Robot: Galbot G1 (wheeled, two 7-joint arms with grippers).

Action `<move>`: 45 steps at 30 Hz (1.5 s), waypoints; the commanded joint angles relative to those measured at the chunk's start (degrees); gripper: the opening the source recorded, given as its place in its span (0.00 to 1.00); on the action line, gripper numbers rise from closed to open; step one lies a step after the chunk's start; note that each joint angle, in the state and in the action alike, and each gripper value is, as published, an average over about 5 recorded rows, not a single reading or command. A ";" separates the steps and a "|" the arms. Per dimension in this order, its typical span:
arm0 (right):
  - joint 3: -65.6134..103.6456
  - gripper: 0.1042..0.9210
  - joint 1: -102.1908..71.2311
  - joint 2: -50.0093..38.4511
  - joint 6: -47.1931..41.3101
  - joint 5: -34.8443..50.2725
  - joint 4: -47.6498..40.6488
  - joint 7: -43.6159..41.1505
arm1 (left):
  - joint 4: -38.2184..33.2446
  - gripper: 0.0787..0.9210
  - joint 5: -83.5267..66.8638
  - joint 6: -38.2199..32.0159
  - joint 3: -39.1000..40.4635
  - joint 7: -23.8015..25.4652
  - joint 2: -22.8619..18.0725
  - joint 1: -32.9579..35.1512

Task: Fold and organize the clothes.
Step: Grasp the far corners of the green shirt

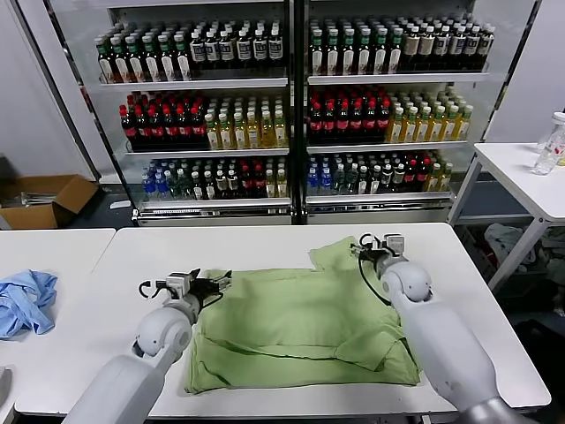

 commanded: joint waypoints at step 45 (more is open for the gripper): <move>3.43 0.00 -7.08 -4.75 1.36 4.83 18.33 -2.21 | -7.68 0.01 -8.68 -6.07 -6.22 1.64 2.15 5.43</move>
